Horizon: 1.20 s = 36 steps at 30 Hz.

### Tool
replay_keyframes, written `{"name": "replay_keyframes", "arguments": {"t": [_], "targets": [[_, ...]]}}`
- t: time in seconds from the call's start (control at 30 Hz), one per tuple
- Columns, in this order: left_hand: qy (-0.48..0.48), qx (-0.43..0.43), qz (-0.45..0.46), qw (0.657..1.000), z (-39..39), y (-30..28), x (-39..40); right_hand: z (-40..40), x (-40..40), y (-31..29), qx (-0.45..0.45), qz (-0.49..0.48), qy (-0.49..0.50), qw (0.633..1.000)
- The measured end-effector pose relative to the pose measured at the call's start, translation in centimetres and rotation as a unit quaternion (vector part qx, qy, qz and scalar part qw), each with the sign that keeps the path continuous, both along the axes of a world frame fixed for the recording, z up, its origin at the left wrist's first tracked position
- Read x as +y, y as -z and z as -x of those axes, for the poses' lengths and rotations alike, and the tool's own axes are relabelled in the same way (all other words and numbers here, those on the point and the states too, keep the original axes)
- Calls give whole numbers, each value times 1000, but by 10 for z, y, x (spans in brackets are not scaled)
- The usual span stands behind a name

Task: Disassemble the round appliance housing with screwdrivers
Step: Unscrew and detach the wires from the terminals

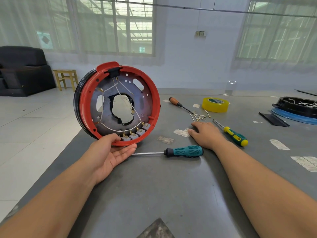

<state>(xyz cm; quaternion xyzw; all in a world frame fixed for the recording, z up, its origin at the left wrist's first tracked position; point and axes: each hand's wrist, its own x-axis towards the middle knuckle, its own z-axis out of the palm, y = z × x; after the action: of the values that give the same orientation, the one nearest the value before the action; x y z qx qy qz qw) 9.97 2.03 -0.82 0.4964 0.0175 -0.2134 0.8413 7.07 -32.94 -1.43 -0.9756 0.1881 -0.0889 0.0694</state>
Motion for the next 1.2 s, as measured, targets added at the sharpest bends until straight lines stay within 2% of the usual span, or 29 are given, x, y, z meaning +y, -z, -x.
{"name": "replay_keyframes", "arguments": {"t": [0.17,0.37,0.53,0.7,1.2], "targets": [[-5,-4,-1,1000,2,-2,-1,12,9,-7,-113,-96,-15,989],[-17,-19,-5,1000,6,-3,-1,18,44,-32,-237,-203,-53,949],[-18,-43,-13,999,6,-2,-1,13,83,-41,-197,-326,-138,914],[11,-61,-44,997,5,-2,0,11,98,-36,-184,-439,-190,858],[5,-133,-39,990,13,-5,-10,0,117,-39,-234,-555,-111,791]]}}
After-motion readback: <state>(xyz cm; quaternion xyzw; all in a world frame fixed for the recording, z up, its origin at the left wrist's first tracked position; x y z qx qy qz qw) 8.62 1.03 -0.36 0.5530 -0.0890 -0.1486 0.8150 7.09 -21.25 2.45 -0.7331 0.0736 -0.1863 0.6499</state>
